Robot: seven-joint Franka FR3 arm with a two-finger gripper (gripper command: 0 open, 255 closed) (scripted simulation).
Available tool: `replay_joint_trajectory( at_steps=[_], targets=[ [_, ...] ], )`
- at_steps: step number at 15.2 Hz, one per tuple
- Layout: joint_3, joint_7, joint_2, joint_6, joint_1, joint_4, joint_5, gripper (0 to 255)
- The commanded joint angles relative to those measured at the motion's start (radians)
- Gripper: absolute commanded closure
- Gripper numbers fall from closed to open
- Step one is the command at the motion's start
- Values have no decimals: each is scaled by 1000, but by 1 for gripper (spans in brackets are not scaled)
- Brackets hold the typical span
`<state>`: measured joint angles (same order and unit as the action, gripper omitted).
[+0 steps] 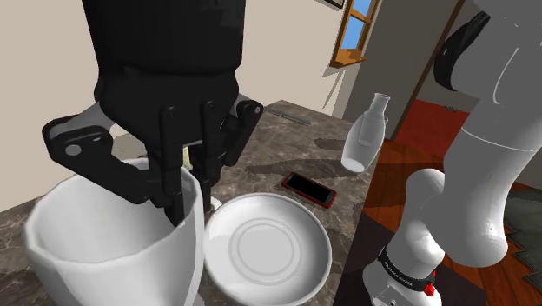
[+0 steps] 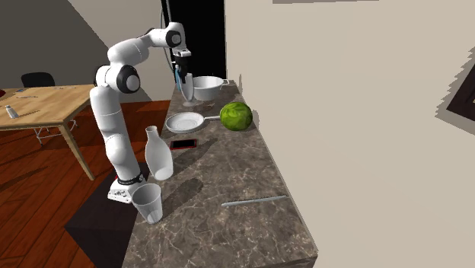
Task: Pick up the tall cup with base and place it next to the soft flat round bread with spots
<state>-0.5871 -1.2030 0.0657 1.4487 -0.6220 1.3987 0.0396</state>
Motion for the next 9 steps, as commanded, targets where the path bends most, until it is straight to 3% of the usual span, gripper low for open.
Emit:
replay_joint_trajectory(
  at_steps=[1,9],
  targets=[
    [3,4,-15,32,4,42,-8,255],
    [11,19,-56,149,15,194,-31,255]
  ],
)
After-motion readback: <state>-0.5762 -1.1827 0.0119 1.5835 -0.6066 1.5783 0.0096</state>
